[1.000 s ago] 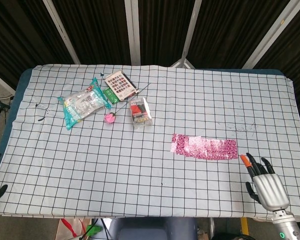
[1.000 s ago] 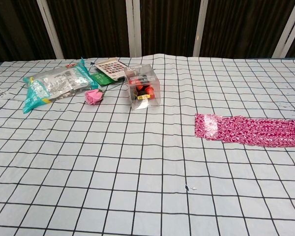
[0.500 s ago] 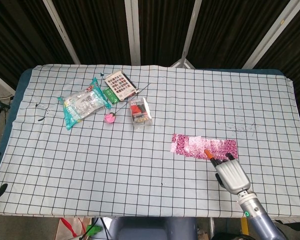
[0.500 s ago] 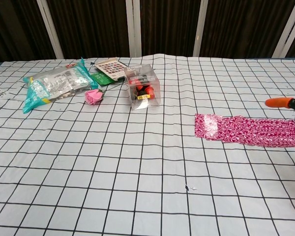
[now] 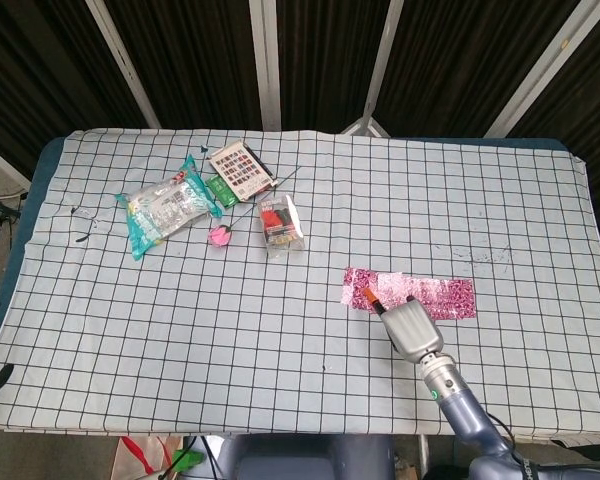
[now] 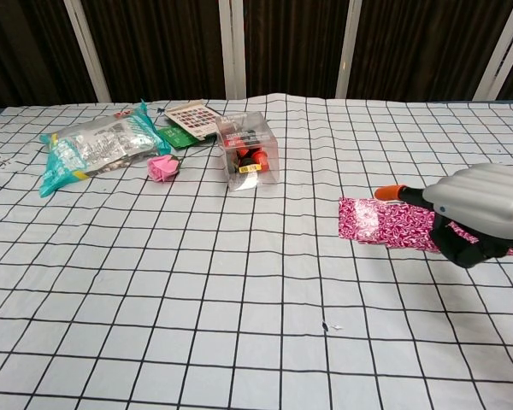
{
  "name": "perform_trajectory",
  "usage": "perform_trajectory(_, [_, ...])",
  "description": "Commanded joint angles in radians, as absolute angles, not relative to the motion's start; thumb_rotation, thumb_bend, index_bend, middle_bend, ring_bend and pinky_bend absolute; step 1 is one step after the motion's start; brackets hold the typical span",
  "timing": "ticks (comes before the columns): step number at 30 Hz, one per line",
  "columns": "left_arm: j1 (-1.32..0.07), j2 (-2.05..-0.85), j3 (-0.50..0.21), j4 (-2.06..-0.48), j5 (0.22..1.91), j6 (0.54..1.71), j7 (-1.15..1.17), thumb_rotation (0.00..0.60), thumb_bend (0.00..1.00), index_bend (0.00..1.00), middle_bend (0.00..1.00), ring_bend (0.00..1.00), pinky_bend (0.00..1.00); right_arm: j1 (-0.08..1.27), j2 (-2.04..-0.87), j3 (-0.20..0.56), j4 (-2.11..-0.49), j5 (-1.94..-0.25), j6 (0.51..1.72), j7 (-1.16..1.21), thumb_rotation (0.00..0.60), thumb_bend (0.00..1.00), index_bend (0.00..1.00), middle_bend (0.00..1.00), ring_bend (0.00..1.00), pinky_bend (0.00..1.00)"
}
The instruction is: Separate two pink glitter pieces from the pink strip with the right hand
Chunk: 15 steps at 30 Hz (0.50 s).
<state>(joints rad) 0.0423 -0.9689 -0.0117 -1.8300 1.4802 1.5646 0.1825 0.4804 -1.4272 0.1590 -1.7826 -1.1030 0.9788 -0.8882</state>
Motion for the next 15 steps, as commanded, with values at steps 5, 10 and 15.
perform_trajectory(5, [0.038,-0.972,-0.012,-1.832,1.474,1.555,0.195,0.600,0.35,0.16,0.00,0.00,0.09,0.544,-1.483,0.173,-1.747,-1.007,0.971,-0.957,0.600,0.74,0.05,0.79,0.77,0.42])
perform_trajectory(10, [0.037,-0.974,-0.014,-1.833,1.467,1.555,0.201,0.600,0.35,0.16,0.00,0.00,0.09,0.584,-1.501,0.167,-1.738,-0.909,0.967,-1.009,0.600,0.76,0.05,0.79,0.77,0.42])
perform_trajectory(15, [0.034,-0.974,-0.015,-1.834,1.460,1.549,0.202,0.600,0.35,0.16,0.00,0.00,0.09,0.617,-1.509,0.154,-1.735,-0.838,0.978,-1.050,0.600,0.77,0.07,0.79,0.77,0.42])
